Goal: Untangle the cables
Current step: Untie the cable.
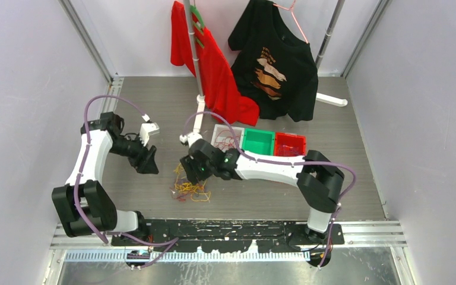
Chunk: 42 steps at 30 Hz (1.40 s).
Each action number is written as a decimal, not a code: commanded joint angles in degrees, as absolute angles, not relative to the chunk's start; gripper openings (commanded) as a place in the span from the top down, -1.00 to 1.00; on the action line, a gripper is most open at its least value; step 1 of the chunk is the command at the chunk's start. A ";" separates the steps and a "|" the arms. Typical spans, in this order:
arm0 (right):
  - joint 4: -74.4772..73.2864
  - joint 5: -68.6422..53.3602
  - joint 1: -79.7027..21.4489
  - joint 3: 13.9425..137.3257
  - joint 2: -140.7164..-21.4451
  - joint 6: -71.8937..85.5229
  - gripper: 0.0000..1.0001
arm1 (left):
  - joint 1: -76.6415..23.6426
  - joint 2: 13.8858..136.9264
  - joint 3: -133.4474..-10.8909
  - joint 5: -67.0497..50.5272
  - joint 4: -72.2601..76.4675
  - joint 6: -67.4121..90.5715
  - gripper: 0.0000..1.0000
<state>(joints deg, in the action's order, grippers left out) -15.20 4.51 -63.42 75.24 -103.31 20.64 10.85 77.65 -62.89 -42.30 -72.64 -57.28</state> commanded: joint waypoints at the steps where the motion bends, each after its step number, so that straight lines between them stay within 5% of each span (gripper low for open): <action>1: -12.31 5.73 -64.94 66.53 -98.43 27.12 -0.21 | 8.89 77.20 -61.89 -44.82 -76.26 -60.86 -0.33; 16: -8.60 4.27 -64.91 81.55 -113.42 21.57 0.03 | 5.83 76.27 -57.56 -40.66 -59.13 -46.33 -0.33; 27: -12.68 5.92 -62.32 75.67 -102.82 25.90 -0.40 | 8.95 83.61 -56.34 -40.80 -55.88 -44.17 -0.18; 42: -9.24 8.17 -58.27 74.04 -99.77 28.33 -0.08 | 4.29 94.78 -58.62 -41.43 -49.97 -35.60 0.08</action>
<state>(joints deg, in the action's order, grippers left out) -12.93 6.74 -57.74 75.35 -103.72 27.83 4.36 93.86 -56.45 -40.12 -52.27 -37.54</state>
